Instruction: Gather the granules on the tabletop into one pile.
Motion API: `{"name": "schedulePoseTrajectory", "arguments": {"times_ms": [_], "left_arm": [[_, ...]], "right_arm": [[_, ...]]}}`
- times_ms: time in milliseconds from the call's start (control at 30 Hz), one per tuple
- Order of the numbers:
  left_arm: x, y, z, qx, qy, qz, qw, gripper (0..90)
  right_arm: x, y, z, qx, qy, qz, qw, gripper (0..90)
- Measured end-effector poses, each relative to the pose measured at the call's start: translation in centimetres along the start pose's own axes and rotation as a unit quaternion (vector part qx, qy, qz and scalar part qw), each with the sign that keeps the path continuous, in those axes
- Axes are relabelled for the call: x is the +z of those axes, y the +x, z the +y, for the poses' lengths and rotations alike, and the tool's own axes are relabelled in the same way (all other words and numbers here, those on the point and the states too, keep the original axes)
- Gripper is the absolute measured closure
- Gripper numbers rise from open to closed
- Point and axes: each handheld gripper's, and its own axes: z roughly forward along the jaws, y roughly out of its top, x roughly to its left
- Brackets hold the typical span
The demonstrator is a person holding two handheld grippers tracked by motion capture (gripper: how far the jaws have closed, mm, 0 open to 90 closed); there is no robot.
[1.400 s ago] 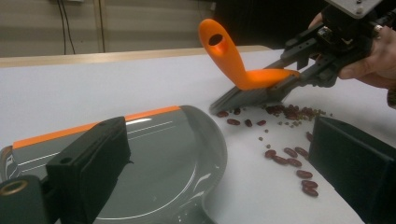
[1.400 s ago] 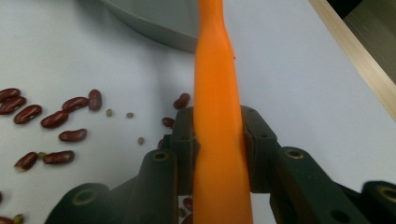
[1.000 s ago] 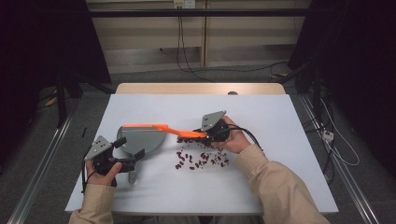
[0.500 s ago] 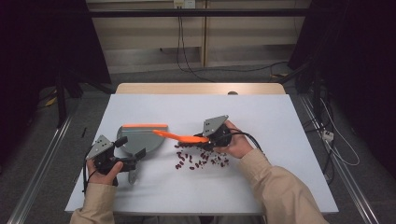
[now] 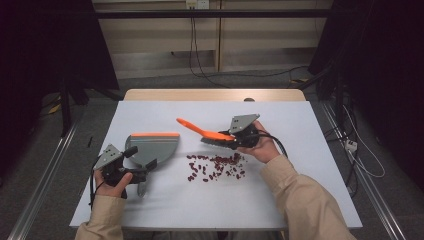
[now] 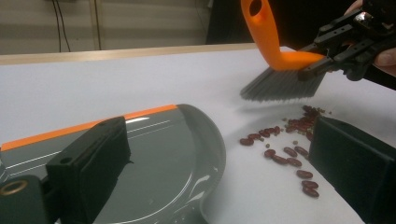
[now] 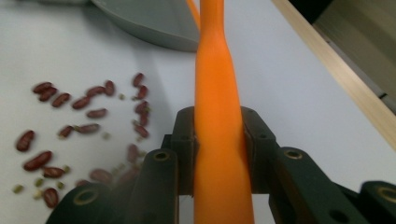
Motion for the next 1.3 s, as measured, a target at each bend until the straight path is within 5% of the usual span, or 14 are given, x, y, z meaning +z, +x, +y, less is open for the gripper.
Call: {"name": "schedulePoseTrajectory", "arguments": {"times_ms": [167,967,1167,1300], "left_arm": [[0.3,0.0,0.0,0.000,0.002,-0.002,1.0000,5.2],[-0.4,-0.2,-0.1,0.007,0.004,-0.001,1.0000,5.3],[-0.5,-0.4,0.0,0.010,0.003,-0.003,0.9999,5.3],[-0.6,-0.5,-0.1,0.009,0.004,-0.002,1.0000,5.3]], "right_arm": [[-1.3,-0.8,-2.0,-0.008,0.041,-0.038,0.9984,71.4],[-2.6,4.4,-2.3,-0.002,0.015,-0.013,0.9998,71.3],[-3.2,3.9,-1.8,0.032,-0.008,-0.044,0.9985,71.3],[-4.0,3.7,-1.4,0.081,-0.019,-0.077,0.9936,71.3]]}}
